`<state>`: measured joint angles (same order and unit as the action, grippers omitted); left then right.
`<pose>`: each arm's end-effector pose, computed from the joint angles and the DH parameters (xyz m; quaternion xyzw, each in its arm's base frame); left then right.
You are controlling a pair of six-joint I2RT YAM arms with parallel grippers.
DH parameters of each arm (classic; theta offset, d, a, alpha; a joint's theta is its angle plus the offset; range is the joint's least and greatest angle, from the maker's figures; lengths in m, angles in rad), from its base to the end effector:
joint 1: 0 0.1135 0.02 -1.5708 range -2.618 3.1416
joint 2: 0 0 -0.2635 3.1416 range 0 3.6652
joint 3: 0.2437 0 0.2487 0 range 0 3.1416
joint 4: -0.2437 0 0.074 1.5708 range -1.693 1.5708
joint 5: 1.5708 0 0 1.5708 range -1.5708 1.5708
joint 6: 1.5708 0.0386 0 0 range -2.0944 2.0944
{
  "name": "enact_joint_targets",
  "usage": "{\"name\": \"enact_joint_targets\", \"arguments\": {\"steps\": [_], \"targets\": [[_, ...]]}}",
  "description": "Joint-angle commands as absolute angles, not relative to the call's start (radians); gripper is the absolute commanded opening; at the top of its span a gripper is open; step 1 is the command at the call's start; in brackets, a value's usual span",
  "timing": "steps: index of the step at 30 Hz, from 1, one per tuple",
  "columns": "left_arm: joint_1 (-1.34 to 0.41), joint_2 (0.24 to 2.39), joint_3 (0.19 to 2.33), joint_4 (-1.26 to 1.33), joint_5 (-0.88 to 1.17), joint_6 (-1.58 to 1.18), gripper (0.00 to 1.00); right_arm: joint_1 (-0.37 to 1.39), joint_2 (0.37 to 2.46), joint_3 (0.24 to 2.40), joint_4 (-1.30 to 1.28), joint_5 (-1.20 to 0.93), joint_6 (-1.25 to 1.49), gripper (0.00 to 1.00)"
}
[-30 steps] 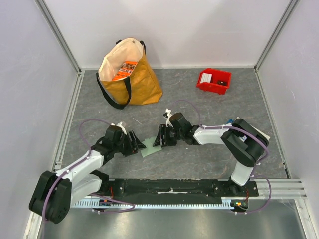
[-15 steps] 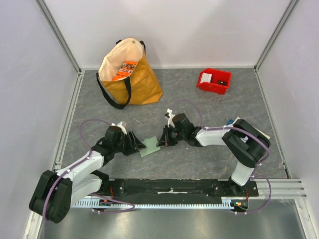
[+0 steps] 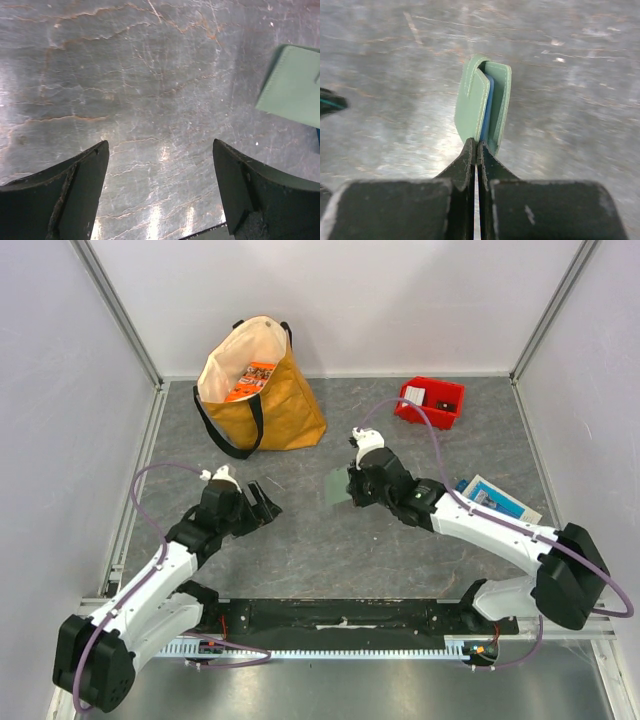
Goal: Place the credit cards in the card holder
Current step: Turn over the card holder at the center of the board.
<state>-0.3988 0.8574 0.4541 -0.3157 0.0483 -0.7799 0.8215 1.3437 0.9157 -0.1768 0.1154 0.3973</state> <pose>0.1631 -0.0708 0.1991 -0.1626 0.8958 -0.2478 0.3311 0.2059 0.2148 0.2608 -0.1599 0.8700 0.2235 0.4094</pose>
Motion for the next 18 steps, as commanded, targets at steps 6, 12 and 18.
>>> {"name": "enact_joint_targets", "arguments": {"steps": [6,12,18], "targets": [[-0.397,0.877,0.543,-0.483,-0.139,-0.767,0.91,1.142,1.505,1.077,-0.589,0.718,0.247,0.00],[-0.344,0.891,0.569,-0.566,-0.187,-0.788,0.92,1.339,1.701,1.146,-0.618,0.741,0.291,0.00],[-0.229,0.865,0.557,-0.610,-0.167,-0.788,0.94,1.439,1.773,1.209,-0.583,0.648,0.350,0.00]]}}
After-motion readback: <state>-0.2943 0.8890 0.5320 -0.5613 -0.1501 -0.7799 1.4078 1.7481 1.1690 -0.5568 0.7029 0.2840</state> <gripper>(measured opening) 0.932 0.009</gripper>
